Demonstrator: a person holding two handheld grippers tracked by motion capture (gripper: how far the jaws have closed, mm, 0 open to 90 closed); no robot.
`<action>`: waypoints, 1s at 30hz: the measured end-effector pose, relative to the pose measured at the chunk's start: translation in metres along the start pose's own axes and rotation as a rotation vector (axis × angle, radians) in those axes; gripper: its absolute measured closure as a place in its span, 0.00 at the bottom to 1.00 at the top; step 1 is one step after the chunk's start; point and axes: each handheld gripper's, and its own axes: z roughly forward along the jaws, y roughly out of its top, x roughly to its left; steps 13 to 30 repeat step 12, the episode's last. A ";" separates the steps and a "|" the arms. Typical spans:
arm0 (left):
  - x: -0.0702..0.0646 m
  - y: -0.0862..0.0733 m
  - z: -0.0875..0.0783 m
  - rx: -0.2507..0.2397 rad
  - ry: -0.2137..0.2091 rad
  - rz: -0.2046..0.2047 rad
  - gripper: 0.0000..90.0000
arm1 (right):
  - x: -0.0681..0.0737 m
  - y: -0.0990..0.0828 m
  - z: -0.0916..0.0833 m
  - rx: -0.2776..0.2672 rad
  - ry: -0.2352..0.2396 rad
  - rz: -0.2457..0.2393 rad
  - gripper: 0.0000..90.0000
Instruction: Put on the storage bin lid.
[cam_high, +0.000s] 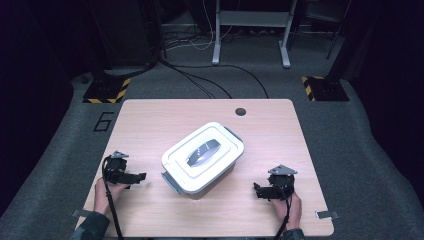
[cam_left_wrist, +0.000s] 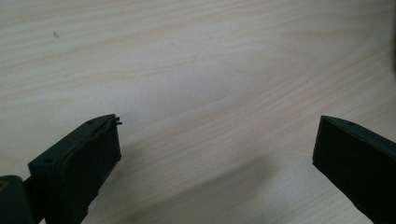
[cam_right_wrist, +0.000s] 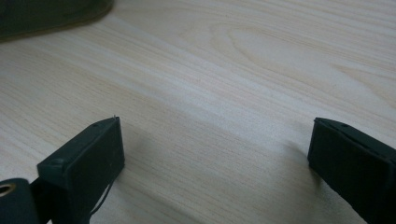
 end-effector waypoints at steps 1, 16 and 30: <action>0.001 -0.003 0.002 0.001 -0.006 -0.001 0.00 | 0.000 0.000 0.000 0.000 0.000 0.000 0.03; -0.007 -0.026 0.007 -0.119 0.076 0.087 0.00 | 0.000 0.000 0.000 0.001 -0.001 0.001 0.03; -0.007 -0.026 0.007 -0.119 0.076 0.087 0.00 | 0.000 0.000 0.000 0.001 -0.001 0.001 0.03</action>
